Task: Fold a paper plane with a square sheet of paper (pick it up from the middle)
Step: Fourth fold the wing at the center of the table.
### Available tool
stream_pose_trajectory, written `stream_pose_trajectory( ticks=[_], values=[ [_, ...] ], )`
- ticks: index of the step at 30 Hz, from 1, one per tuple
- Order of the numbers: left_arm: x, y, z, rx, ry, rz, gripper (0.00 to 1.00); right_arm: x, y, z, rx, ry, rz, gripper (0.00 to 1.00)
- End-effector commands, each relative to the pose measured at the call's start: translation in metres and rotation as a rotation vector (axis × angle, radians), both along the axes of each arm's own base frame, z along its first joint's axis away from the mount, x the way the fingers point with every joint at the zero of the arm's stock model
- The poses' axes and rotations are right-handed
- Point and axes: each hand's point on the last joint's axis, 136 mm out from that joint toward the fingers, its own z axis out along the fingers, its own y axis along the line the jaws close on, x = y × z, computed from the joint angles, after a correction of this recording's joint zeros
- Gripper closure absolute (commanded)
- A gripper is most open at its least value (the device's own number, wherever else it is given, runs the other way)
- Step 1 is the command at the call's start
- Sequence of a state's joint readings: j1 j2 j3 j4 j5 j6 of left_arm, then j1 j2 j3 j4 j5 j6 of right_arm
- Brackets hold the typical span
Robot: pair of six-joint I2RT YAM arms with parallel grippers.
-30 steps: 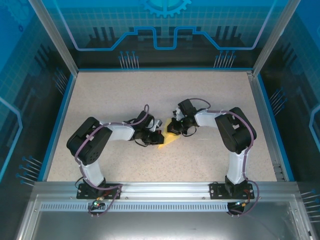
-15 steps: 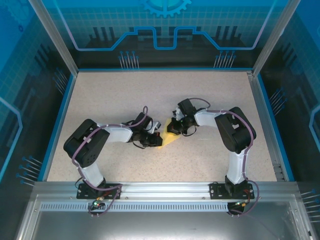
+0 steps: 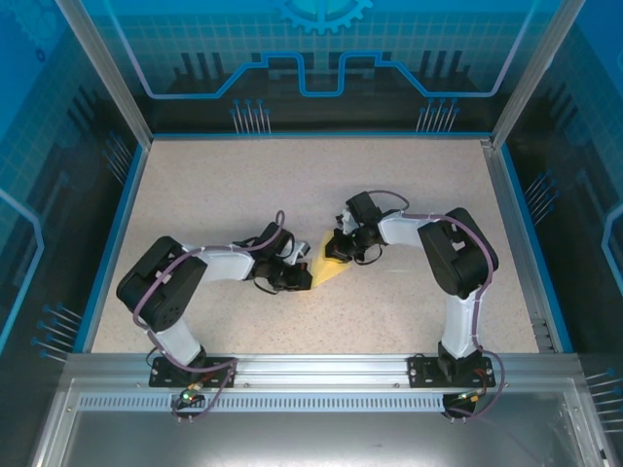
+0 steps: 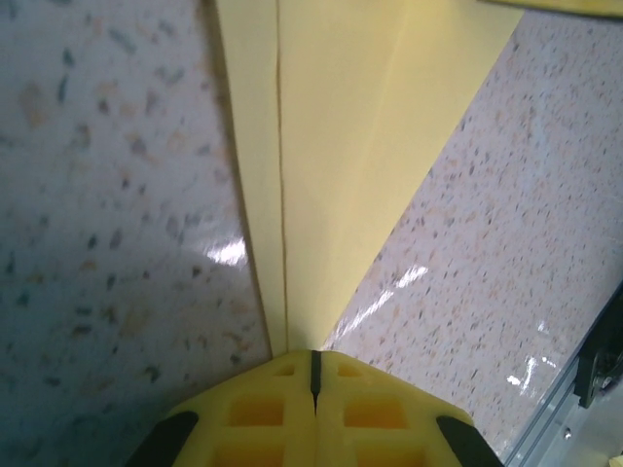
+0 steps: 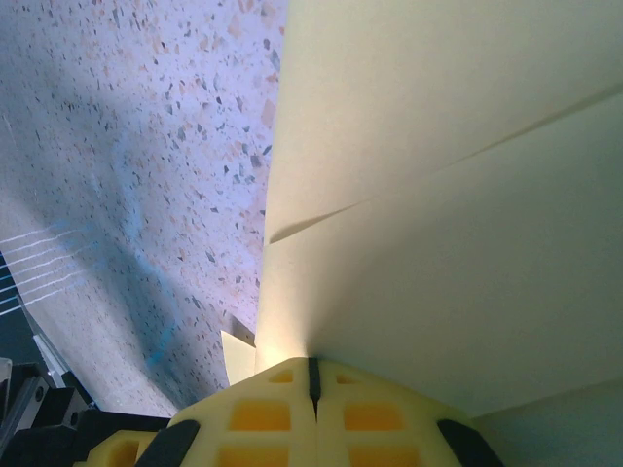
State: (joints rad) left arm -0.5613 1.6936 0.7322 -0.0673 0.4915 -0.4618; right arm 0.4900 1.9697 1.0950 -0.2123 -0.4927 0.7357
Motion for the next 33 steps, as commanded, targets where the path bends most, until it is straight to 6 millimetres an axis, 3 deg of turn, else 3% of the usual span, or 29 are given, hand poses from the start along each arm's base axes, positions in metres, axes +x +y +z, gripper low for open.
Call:
stream_pose_trajectory(
  ticks=[1,10,18,26,33],
  values=[
    [-0.031,0.017,-0.011,0.071,0.104,-0.024,0.95,-0.035,-0.043,-0.064,-0.237,0.154,-0.026,0.97],
    [0.025,-0.016,0.049,-0.096,-0.089,0.082,0.93,-0.035,-0.044,-0.065,-0.238,0.155,-0.028,0.97],
    [0.041,-0.039,0.023,-0.052,-0.045,0.059,0.93,-0.036,-0.043,-0.067,-0.231,0.162,-0.028,0.97],
    [0.047,-0.028,0.0,0.042,-0.022,0.098,0.93,-0.036,-0.043,-0.067,-0.229,0.163,-0.026,0.97],
    [0.046,-0.021,0.0,-0.002,-0.016,0.129,0.94,-0.038,-0.044,-0.068,-0.232,0.166,-0.026,0.97]
  ],
)
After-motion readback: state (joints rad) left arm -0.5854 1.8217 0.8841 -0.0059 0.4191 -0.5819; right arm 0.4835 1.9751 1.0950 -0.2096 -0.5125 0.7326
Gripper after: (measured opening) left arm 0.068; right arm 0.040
